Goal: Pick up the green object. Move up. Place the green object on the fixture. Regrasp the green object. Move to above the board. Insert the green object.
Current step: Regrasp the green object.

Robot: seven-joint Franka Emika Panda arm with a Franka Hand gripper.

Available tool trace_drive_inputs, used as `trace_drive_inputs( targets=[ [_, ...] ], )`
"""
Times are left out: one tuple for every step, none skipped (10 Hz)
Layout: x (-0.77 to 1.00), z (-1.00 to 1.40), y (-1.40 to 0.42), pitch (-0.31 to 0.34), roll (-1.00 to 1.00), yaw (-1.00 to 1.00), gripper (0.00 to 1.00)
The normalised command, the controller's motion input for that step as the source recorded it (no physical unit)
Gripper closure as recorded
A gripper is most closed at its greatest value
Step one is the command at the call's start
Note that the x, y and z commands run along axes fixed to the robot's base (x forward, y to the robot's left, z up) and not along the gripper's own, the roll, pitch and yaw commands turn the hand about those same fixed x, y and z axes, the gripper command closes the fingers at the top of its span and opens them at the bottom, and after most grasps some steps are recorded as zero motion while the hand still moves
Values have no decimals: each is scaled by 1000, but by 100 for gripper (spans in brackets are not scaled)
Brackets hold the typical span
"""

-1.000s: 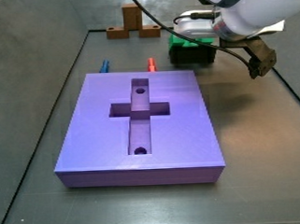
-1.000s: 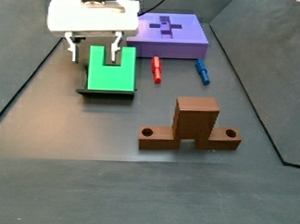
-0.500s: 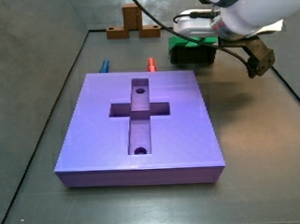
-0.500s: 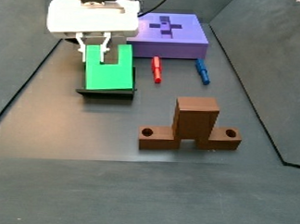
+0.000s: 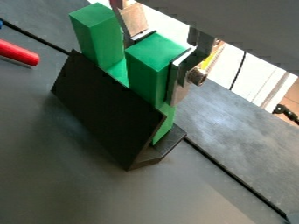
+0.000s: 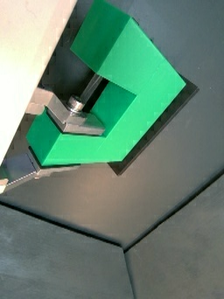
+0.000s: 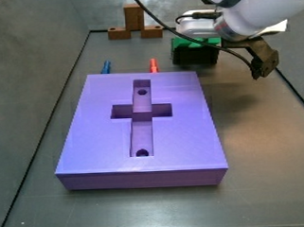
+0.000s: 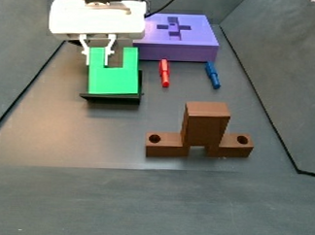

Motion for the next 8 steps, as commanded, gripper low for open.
trace_drive_inputs(
  targets=[
    [0,0,0,0,0,0,100],
    [0,0,0,0,0,0,100],
    [0,0,0,0,0,0,100],
    [0,0,0,0,0,0,100],
    [0,0,0,0,0,0,100],
    [0,0,0,0,0,0,100],
    [0,0,0,0,0,0,100],
    [0,0,0,0,0,0,100]
  ],
)
